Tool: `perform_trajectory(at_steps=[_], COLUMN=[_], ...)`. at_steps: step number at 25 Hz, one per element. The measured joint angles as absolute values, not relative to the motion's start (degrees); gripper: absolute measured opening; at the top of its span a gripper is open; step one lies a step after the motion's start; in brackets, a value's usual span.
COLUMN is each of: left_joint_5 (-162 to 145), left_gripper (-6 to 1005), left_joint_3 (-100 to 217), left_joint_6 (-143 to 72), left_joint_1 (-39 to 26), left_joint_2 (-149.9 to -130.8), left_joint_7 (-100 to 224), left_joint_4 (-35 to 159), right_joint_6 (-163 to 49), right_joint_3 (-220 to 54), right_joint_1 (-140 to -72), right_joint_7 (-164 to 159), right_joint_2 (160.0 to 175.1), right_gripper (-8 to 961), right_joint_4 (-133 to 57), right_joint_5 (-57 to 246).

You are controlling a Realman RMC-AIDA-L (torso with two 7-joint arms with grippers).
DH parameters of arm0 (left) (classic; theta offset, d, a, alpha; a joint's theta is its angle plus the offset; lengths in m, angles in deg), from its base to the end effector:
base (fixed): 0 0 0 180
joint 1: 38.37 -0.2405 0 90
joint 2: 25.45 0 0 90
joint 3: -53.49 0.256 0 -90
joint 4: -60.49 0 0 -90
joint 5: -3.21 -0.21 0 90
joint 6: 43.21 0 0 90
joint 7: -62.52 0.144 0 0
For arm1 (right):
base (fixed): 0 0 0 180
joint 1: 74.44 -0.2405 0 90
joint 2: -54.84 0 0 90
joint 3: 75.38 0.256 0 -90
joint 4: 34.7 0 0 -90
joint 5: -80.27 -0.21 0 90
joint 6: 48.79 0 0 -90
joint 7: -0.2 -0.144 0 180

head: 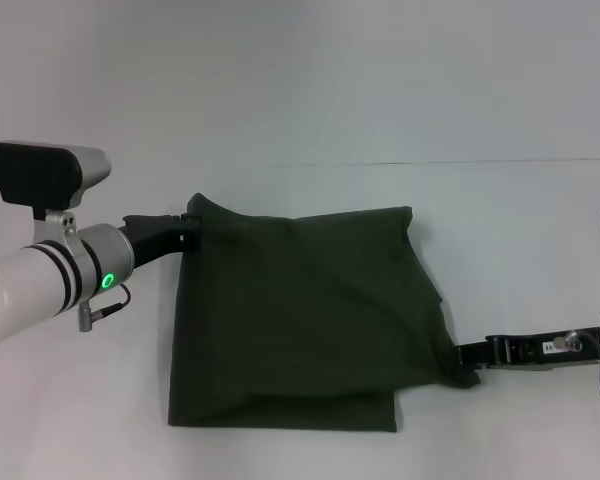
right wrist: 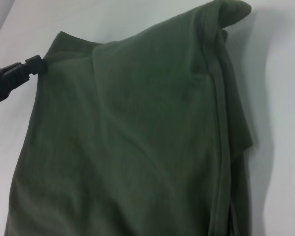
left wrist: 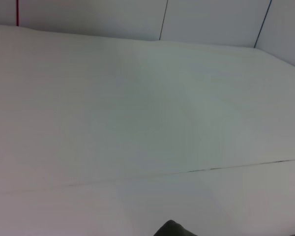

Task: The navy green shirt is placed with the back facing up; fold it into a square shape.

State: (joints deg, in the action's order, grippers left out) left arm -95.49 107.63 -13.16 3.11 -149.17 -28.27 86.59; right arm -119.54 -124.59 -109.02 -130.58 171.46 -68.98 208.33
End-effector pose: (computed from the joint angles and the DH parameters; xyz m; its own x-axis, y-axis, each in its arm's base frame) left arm -0.2578 0.4323 -0.0522 0.6303 0.5170 0.5791 0.7744 -0.3663 -0.5158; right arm 0.2959 0.3586 -0.0189 0.2996 -0.9026 -0.3091 -0.9540 -0.2786 -0.1112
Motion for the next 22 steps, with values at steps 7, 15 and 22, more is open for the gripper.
perform_trajectory(at_steps=[7,15,22], left_joint_5=[-95.49,-95.49,-95.49], left_gripper=[7,6,7], left_joint_3=[107.63,107.63,107.63], left_joint_6=[-13.15,-13.15,-13.15], left_joint_1=[3.11,3.11,3.11], left_joint_2=[-149.20,-149.20,-149.20], left_joint_7=[-28.27,-28.27,-28.28], left_joint_4=[86.59,86.59,86.59], right_joint_6=[-119.55,-119.48,-119.62], right_joint_3=[-124.35,-124.66,-125.81], right_joint_1=[-108.46,-108.66,-108.92], right_joint_7=[-130.58,-130.58,-130.58], right_joint_2=[171.28,171.28,171.56], right_gripper=[382,378,375], right_joint_4=[-68.98,-68.97,-68.80], right_joint_5=[208.33,208.33,208.32])
